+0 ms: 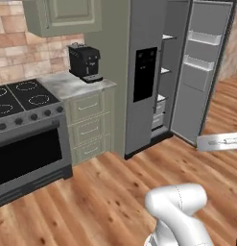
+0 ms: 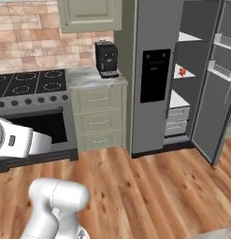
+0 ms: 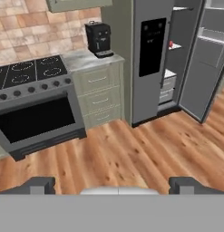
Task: Gather the bell pepper and squash from the fridge and place them on a tray on the dining counter. Then gather the fishs from the fridge and place them on the other tray.
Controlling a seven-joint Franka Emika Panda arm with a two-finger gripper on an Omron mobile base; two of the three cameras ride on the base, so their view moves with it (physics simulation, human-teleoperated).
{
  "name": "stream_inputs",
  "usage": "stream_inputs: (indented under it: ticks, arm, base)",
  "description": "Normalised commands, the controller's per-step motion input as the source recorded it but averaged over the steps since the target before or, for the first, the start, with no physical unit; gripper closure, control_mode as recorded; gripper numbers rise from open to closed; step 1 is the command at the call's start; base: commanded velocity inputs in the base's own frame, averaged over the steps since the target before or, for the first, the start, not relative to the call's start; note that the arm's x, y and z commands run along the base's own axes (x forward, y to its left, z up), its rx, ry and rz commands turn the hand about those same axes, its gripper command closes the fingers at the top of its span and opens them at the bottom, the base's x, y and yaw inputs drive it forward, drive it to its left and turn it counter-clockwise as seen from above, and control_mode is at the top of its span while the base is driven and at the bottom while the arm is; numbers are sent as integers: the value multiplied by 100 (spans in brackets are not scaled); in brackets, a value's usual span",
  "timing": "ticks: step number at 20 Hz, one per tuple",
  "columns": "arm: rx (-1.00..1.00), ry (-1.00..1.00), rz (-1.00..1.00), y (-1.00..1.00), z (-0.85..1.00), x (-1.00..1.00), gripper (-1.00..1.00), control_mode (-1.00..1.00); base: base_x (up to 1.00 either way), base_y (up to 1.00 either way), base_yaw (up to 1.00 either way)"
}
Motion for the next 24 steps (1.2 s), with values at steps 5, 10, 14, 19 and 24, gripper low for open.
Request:
stream_inputs:
  ticks: [5,10,14,19,24]
  arm:
    - [0,0,0,0,0,0,-100,100]
    - [0,0,0,0,0,0,-100,100]
    - [0,0,0,0,0,0,-100,100]
    - [0,0,0,0,0,0,-100,100]
    - [0,0,0,0,0,0,-100,100]
  base:
    - [100,74,3]
    - [100,-5,36]
    - [100,-21,79]
    - [59,-58,61]
    - [10,-100,9]
